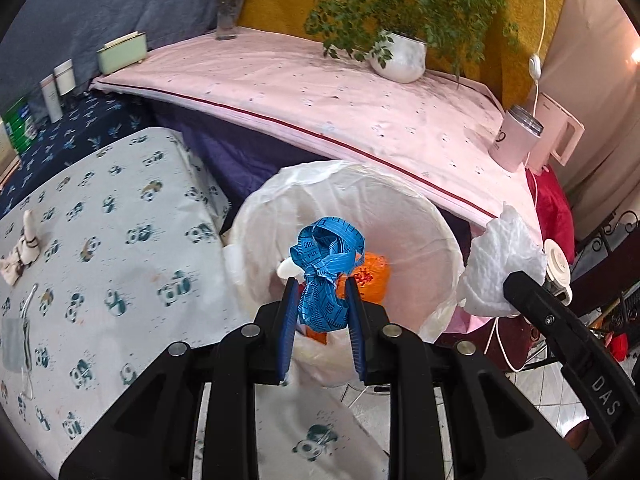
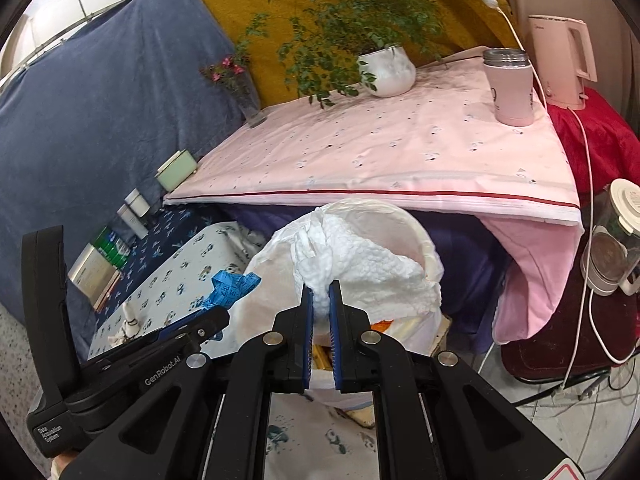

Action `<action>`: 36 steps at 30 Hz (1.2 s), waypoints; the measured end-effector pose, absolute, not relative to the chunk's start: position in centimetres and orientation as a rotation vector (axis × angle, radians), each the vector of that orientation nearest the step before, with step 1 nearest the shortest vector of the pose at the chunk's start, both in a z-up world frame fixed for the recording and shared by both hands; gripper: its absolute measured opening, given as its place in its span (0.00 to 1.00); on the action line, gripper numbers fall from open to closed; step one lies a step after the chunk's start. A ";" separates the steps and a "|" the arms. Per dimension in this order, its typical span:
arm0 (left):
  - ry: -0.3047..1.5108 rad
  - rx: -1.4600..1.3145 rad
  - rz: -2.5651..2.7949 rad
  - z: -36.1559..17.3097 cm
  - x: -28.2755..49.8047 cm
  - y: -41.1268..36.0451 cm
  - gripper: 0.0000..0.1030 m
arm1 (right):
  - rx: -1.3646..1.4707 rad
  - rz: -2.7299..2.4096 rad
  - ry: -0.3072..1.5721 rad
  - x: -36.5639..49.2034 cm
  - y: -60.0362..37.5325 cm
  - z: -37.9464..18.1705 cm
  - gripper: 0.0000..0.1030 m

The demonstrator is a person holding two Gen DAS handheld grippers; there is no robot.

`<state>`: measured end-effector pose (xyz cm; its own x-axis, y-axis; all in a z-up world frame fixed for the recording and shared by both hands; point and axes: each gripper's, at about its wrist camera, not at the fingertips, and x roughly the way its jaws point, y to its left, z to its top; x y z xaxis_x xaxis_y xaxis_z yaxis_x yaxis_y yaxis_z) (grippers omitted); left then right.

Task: Collect trash
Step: 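Carry the tape and tissue over the bin and open the left tool to drop the tape, then open the right tool to drop the tissue into the bin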

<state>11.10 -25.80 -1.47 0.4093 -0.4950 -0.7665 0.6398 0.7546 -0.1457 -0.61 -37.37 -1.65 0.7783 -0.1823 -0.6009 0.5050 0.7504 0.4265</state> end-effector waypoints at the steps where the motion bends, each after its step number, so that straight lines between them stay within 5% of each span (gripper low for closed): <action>1: 0.902 0.184 -0.723 -1.6 11.2 -26.3 0.22 | 0.618 -0.401 0.565 -0.6 -37.7 -1.8 0.07; 8: 0.925 0.184 -0.735 -2.7 12.4 -28.4 0.24 | 0.623 -0.400 0.572 0.4 -39.0 -2.4 0.07; 12: 0.915 0.169 -0.694 -2.8 13.3 -28.3 0.52 | 0.620 -0.385 0.580 1.6 -39.3 -2.7 0.08; 22: 0.917 0.137 -0.621 -3.2 15.0 -25.5 0.60 | 0.580 -0.349 0.581 4.4 -38.1 -2.2 0.17; 26: 0.915 0.123 -0.594 -3.2 15.4 -24.1 0.62 | 0.565 -0.346 0.561 4.8 -37.3 -1.6 0.38; 36: 0.911 0.053 -0.488 -3.1 16.5 -17.5 0.68 | 0.540 -0.282 0.581 6.2 -33.2 -0.7 0.40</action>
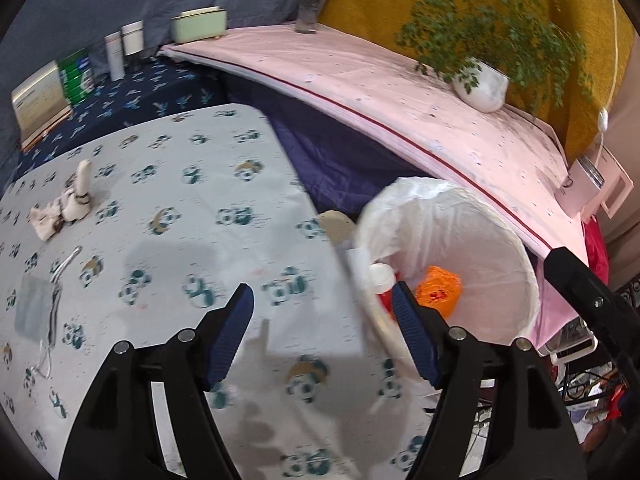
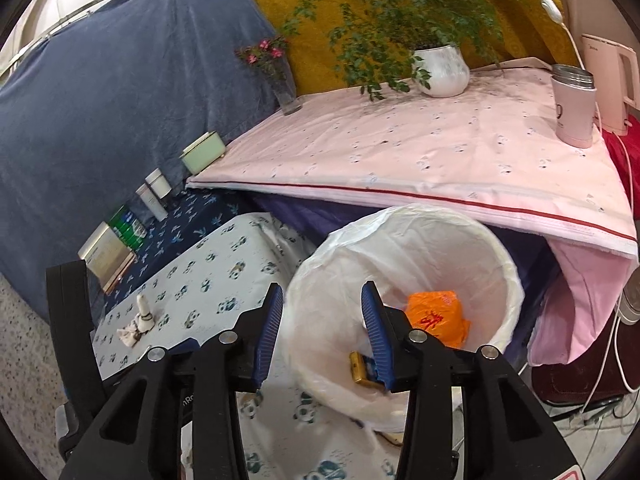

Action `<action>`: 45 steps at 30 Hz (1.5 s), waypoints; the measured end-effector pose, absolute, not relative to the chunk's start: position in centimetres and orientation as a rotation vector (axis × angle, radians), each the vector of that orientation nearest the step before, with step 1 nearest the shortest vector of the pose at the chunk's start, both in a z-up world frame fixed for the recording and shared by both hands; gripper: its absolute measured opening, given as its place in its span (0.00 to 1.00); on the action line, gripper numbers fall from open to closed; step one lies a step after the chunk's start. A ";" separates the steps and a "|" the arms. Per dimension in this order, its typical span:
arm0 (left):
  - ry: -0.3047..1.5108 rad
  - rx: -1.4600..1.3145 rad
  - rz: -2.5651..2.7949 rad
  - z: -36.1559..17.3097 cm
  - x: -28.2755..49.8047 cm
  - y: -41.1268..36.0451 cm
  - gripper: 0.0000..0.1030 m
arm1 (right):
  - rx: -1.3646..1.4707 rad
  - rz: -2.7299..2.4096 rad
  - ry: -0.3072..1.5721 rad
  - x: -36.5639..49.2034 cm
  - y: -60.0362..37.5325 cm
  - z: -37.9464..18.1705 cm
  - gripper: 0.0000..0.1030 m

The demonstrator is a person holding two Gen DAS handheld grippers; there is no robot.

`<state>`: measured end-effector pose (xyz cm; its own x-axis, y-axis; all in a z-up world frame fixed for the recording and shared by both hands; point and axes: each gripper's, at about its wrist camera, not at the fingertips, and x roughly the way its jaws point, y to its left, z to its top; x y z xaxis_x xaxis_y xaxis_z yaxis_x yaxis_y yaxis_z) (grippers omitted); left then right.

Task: Collect trash
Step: 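Open the right tool to drop the tissue into the bin, then move both open tools back over the grey pouch and white sock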

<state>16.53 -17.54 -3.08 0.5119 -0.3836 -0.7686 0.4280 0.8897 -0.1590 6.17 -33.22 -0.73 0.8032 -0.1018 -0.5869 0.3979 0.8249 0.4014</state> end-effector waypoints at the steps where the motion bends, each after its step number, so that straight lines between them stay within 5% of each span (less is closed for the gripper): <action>1: 0.912 0.044 -0.472 -3.1 16.7 -16.7 0.68 | 0.536 -0.270 0.585 6.5 -32.6 -0.6 0.40; 23: 0.936 -0.120 -0.153 -5.0 19.4 3.0 0.72 | 0.407 -0.017 0.674 12.6 -16.0 0.0 0.41; 45: 0.987 -0.184 -0.070 -8.3 21.4 9.3 0.81 | 0.335 0.083 0.748 17.1 -8.0 -1.8 0.42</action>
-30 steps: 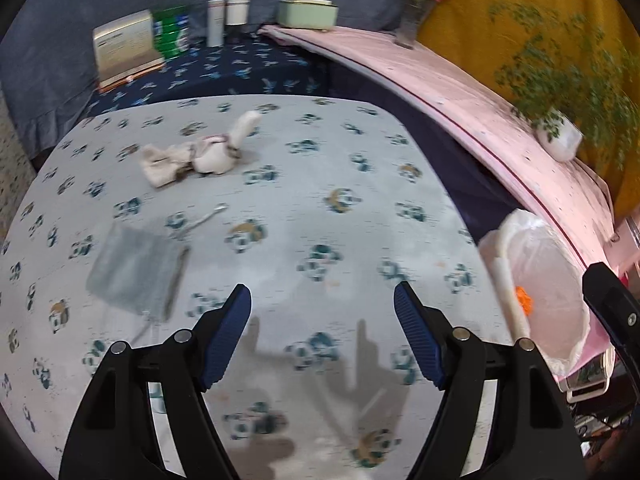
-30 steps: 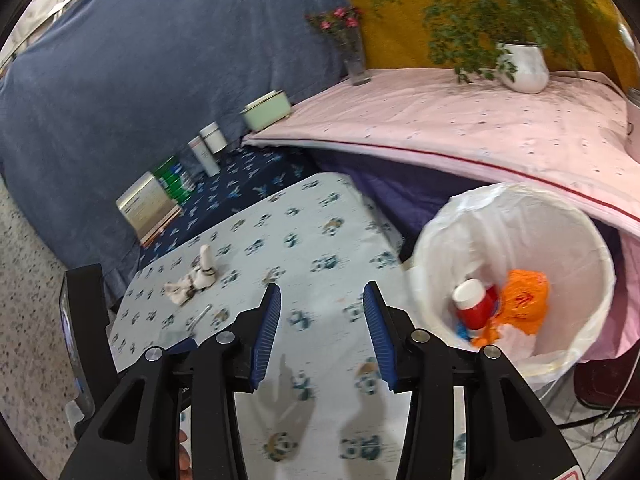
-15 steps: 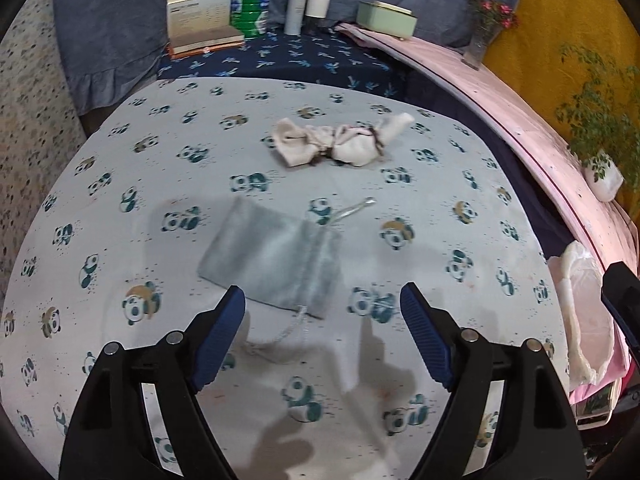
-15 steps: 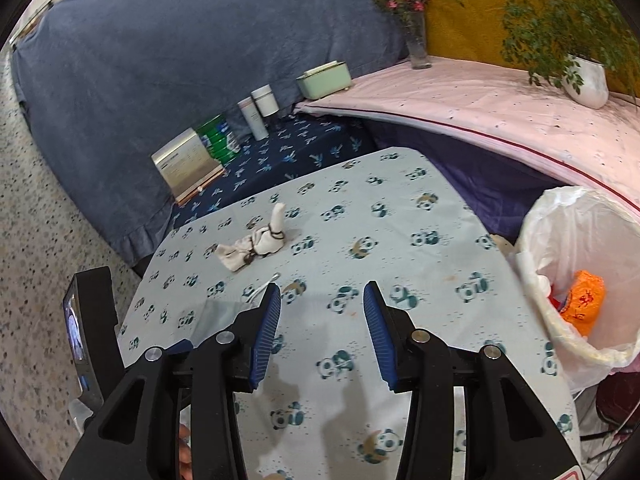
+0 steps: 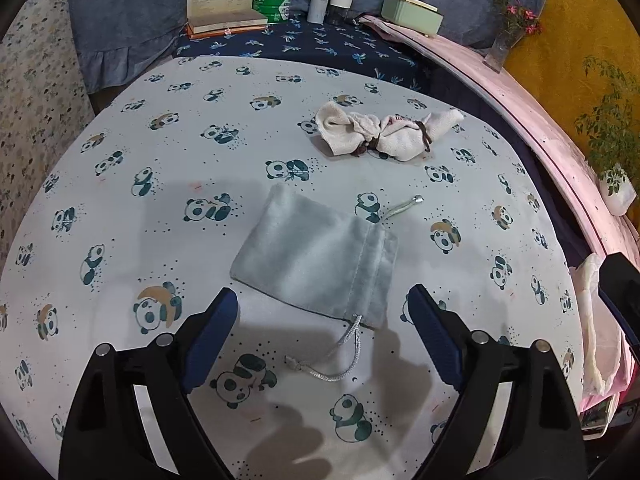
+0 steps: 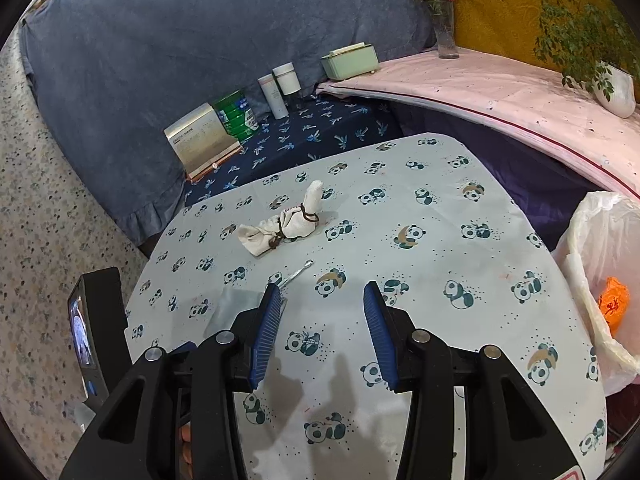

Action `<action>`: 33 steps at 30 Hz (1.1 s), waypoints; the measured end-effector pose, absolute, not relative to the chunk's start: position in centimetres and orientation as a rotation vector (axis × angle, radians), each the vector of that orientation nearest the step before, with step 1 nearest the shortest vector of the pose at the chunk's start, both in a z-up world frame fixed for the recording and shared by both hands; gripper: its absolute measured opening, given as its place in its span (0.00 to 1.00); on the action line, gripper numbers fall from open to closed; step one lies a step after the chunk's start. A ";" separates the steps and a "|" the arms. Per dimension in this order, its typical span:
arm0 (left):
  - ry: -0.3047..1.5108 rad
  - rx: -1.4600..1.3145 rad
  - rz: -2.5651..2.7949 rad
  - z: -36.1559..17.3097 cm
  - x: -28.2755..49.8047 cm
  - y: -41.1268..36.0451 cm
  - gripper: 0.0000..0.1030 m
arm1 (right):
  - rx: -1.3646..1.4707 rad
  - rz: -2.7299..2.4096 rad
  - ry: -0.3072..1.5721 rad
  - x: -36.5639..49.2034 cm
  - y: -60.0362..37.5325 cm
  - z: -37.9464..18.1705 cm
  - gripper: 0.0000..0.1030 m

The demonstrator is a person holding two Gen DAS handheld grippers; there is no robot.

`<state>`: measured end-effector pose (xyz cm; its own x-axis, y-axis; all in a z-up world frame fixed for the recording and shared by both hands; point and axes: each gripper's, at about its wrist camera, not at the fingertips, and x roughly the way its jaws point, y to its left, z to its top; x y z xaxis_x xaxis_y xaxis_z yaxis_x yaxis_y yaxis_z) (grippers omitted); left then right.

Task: Collect trash
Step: 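Move both open tools back over the grey pouch and white sock, then grasp the grey pouch with the left tool while the right grasps the white sock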

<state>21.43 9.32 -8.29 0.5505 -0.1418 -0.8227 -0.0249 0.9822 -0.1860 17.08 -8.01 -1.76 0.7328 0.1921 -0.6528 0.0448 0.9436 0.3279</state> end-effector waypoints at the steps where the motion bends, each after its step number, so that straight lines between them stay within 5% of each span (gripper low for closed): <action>1: 0.991 -0.177 -0.072 -8.5 21.6 9.1 0.81 | 0.335 0.084 0.752 17.3 -7.9 -1.9 0.42; 11: 1.002 -0.117 -0.053 -10.0 23.5 8.2 0.76 | 0.329 0.084 0.783 19.2 -7.7 -3.3 0.42; 13: 0.994 -0.110 -0.051 -10.0 23.7 8.3 0.68 | 0.327 0.086 0.788 19.6 -7.6 -3.5 0.42; 18: 0.989 -0.122 -0.063 -9.6 24.1 9.2 0.18 | 0.319 0.095 0.800 20.7 -6.8 -4.0 0.42; 20: 0.992 -0.147 -0.072 -9.4 24.3 9.8 0.09 | 0.312 0.101 0.802 21.3 -6.3 -4.1 0.42; 33: 0.917 -0.227 -0.021 -6.5 27.2 13.9 0.08 | 0.308 0.116 0.806 27.9 -4.3 -4.9 0.42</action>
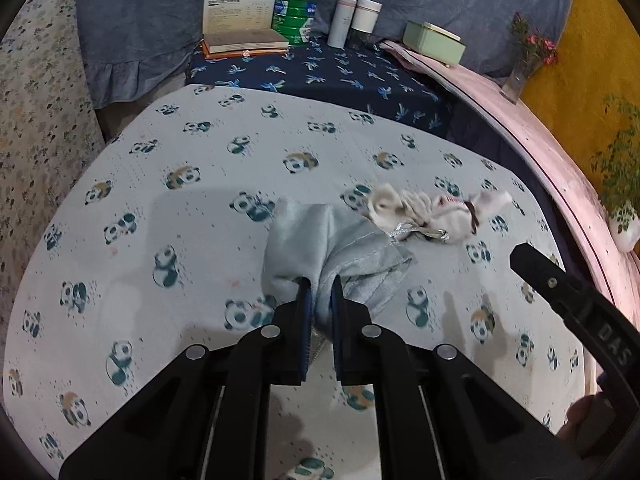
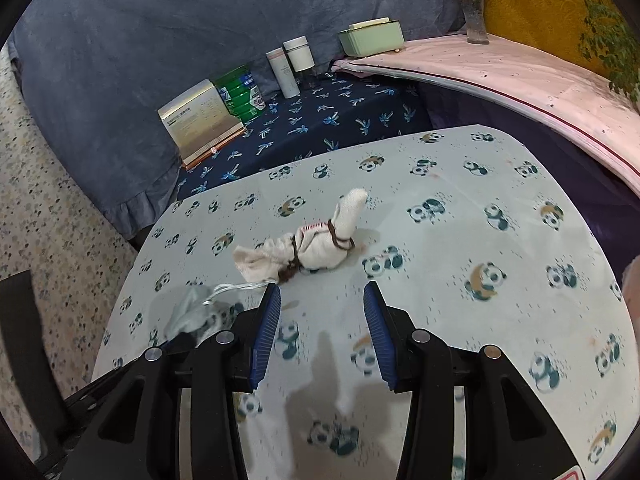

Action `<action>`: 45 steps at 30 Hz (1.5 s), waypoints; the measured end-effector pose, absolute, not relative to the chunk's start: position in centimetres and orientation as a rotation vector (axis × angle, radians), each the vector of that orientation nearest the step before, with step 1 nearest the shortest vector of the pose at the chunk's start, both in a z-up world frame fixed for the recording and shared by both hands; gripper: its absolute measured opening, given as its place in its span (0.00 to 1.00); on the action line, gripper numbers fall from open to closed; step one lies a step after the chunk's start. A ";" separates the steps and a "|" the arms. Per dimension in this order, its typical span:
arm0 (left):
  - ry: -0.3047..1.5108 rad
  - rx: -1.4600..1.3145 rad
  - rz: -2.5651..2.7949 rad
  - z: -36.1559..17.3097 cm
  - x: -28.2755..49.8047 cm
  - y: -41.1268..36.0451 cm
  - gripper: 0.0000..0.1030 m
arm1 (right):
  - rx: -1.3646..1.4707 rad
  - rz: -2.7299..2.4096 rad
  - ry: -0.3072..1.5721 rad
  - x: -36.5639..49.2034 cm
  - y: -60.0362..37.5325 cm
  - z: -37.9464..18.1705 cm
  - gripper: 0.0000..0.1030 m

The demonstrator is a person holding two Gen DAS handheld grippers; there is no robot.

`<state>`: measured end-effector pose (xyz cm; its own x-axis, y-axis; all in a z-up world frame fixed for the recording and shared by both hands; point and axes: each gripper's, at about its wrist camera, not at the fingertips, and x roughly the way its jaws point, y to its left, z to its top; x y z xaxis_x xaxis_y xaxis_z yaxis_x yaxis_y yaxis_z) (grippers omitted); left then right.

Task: Collect trash
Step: 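Grasp the grey pouch with the left tool while the right grasps the white sock, then carry the pouch and sock over the bin and open the left tool to drop the pouch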

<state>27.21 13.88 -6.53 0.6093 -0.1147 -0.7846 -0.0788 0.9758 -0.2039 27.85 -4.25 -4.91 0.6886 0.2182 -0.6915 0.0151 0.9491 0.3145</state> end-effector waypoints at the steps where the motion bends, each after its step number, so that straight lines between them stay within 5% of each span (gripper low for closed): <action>1: 0.916 -0.233 -0.017 -6.5 27.6 14.1 0.08 | 0.307 0.112 0.808 28.5 -4.2 -5.1 0.42; 15: 0.929 -0.245 -0.021 -7.9 30.2 14.5 0.08 | 0.354 0.080 0.829 35.2 -4.7 -7.6 0.41; 16: 0.932 -0.244 -0.024 -8.0 30.2 14.4 0.08 | 0.351 0.079 0.834 35.3 -4.6 -7.8 0.39; 18: 0.934 -0.239 -0.028 -8.0 30.1 14.1 0.08 | 0.345 0.081 0.839 35.4 -4.6 -8.0 0.15; 21: 0.934 -0.228 -0.036 -7.8 29.7 13.6 0.08 | 0.359 0.089 0.836 34.6 -4.9 -8.0 0.11; 45: 0.888 -0.074 -0.305 -1.4 17.8 -3.3 0.08 | 0.483 -0.140 0.600 12.8 -21.6 0.4 0.10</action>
